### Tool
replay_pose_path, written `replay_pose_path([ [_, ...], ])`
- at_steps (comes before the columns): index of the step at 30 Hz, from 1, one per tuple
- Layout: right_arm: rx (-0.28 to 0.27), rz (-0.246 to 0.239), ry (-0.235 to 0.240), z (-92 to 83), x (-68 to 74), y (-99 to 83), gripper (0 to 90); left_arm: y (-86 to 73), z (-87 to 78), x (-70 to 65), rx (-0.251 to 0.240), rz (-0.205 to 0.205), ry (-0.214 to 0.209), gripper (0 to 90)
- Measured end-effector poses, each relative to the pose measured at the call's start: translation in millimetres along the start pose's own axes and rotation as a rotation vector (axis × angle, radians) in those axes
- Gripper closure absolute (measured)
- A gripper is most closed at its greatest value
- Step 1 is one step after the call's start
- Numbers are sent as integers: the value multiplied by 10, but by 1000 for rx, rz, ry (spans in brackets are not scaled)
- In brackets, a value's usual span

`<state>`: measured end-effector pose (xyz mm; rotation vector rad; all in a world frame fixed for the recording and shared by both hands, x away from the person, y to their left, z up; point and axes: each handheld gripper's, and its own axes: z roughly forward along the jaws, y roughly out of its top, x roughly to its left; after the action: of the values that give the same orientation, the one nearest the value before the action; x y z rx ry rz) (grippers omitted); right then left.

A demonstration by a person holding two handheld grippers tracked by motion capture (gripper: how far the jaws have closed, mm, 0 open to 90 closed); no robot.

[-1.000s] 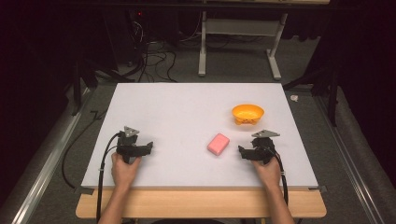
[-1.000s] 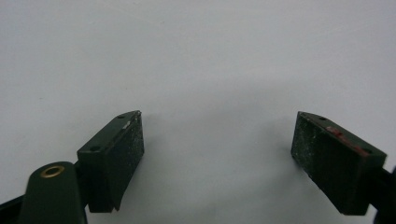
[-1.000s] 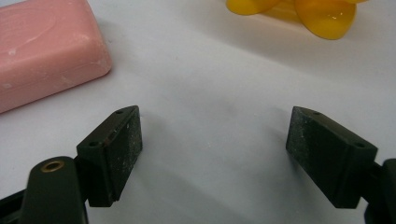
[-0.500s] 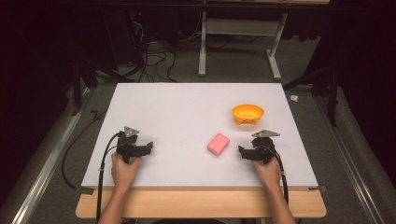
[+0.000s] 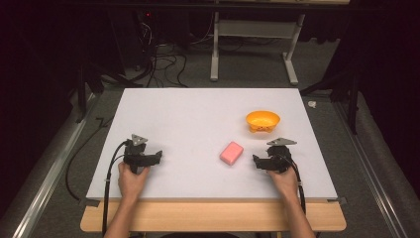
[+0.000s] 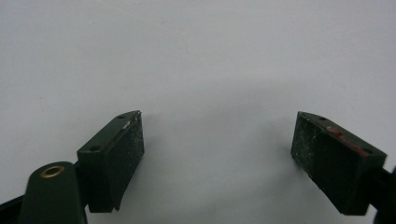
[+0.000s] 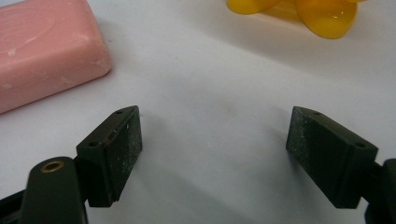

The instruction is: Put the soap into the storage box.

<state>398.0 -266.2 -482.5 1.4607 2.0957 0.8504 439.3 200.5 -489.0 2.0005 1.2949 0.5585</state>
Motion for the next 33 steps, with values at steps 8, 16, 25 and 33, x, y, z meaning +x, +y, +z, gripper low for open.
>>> replay_pose_path([
  [8, 7, 27, 9, -6, 3, 19, 165, 1, -1, 0, 1, 0, -1, 175],
  [16, -15, 17, 36, -71, 45, 42, 161, 0, -1, 0, 1, 0, -1, 175],
  [25, -57, -24, 86, -178, 186, 123, 145, 0, 0, 0, 0, 0, 0, 175],
  [33, -76, -61, 123, -213, 316, 193, 134, 0, 0, -1, 0, 0, 0, 175],
])
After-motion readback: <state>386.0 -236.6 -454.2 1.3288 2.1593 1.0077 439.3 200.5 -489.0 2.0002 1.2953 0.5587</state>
